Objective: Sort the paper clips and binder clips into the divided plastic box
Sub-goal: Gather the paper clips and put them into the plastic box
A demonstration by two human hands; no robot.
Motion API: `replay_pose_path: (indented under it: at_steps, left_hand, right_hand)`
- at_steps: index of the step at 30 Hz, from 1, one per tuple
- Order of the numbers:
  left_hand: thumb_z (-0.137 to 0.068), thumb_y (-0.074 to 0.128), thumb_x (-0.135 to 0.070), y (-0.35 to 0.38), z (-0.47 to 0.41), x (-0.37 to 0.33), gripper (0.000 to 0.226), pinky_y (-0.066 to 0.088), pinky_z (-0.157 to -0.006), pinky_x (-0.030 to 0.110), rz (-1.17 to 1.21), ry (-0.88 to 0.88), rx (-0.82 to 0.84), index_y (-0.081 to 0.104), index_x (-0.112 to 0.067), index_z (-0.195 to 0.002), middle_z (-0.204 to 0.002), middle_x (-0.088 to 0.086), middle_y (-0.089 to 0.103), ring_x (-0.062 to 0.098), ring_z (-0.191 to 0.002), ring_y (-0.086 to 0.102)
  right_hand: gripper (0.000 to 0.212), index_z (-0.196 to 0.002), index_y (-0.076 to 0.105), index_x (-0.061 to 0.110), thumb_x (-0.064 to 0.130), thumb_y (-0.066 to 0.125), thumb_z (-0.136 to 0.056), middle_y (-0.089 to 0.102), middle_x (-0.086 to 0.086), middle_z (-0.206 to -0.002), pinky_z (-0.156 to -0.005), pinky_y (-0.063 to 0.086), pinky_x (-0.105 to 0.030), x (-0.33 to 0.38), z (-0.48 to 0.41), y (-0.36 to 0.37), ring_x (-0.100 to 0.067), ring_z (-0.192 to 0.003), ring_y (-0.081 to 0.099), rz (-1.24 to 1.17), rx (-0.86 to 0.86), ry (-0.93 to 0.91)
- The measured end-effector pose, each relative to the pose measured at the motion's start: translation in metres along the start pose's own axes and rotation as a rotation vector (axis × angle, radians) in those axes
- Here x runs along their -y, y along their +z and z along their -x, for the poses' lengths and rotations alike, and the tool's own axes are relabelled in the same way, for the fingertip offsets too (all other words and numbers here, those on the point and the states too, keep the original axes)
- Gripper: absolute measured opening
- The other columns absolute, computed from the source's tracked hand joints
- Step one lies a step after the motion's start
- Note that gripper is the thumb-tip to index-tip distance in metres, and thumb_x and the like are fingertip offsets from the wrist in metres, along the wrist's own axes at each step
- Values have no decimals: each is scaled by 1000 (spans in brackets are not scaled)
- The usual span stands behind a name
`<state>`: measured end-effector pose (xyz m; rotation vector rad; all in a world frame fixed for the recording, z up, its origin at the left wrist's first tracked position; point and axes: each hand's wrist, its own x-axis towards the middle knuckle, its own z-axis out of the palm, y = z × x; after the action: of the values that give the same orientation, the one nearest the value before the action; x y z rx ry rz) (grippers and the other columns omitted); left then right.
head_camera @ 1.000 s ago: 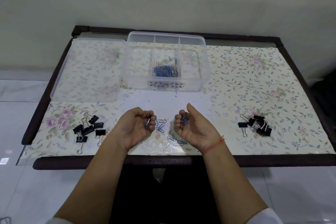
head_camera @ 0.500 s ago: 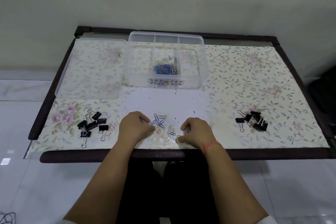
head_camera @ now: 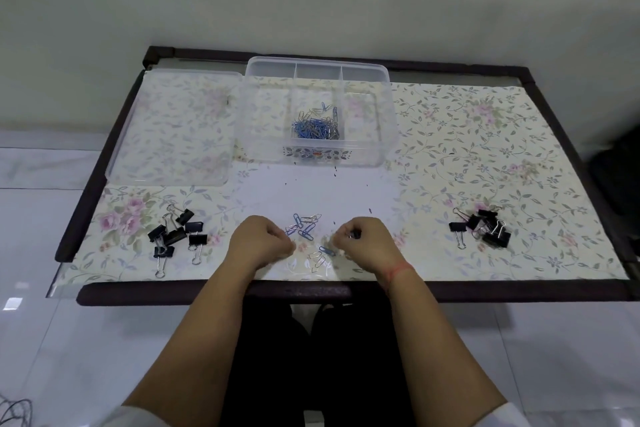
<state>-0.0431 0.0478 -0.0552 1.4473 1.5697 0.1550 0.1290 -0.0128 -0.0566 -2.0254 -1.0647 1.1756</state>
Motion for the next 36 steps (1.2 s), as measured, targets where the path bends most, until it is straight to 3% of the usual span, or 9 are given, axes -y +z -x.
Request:
replay_pose_path:
  at_steps: [3,7,12,15,18,20,25,31,36]
  left_hand:
    - [-79,66,-2,-4,3,-4,17,25,-35,15,541,-45,258,62,-8,-64,-63,10,51,12,-46,36]
    - [-88,54,2,-3,1,-10,16,21,-31,10,803,-96,433,56,-3,-72,-70,8,56,3,-41,39]
    - [-88,41,8,0,2,-14,22,21,-29,12,869,-112,417,59,-2,-94,-64,6,54,6,-39,39]
    - [-82,50,4,5,3,-13,17,26,-34,17,623,-61,312,63,-7,-88,-67,7,53,11,-46,42]
    - [-72,70,-15,15,3,-7,10,38,-53,17,-42,156,121,66,-16,-81,-68,-6,56,10,-61,51]
    - [-62,78,-22,22,3,-6,23,34,-56,19,-233,234,86,65,-18,-81,-68,-11,50,8,-66,49]
    - [-63,77,-23,35,-1,-13,26,33,-64,25,-406,310,50,62,-18,-84,-67,-12,45,15,-75,47]
    - [-74,59,-10,37,-3,-14,13,46,-71,30,-568,259,-10,68,-6,-82,-91,10,70,26,-88,62]
    - [-71,56,-9,23,-5,-9,7,42,-60,26,-444,150,5,61,-10,-66,-71,7,61,23,-67,55]
  right_hand:
    - [20,-68,58,13,7,61,-87,48,-1,-62,-51,39,-20,2,0,-6,-10,-51,42,-434,84,114]
    - [20,-77,55,9,-5,48,-90,48,-6,-70,-43,39,-16,4,-5,-9,-8,-48,45,-872,192,279]
    - [17,-84,50,9,2,40,-95,47,-5,-71,-45,43,-16,7,-4,-16,-10,-53,47,-1137,257,328]
    - [25,-74,50,13,22,45,-97,49,-3,-69,-47,46,-16,8,-3,-17,-11,-57,46,-1192,284,315]
    - [35,-66,48,16,35,48,-95,51,0,-62,-42,42,-17,5,-3,-18,-10,-53,46,-1067,236,306]
    - [36,-65,49,16,35,50,-95,49,1,-59,-40,35,-17,3,-4,-17,-9,-50,44,-911,181,294]
    - [28,-76,65,7,24,51,-94,50,0,-56,-43,34,-18,-1,-1,-5,-13,-50,42,-368,89,198]
    - [9,-66,67,18,11,68,-71,57,8,-63,-68,44,-26,-3,-2,2,-12,-68,53,89,7,7]
    - [12,-77,67,17,12,71,-67,51,12,-64,-59,37,-21,-1,-5,15,-14,-72,52,318,31,-78]
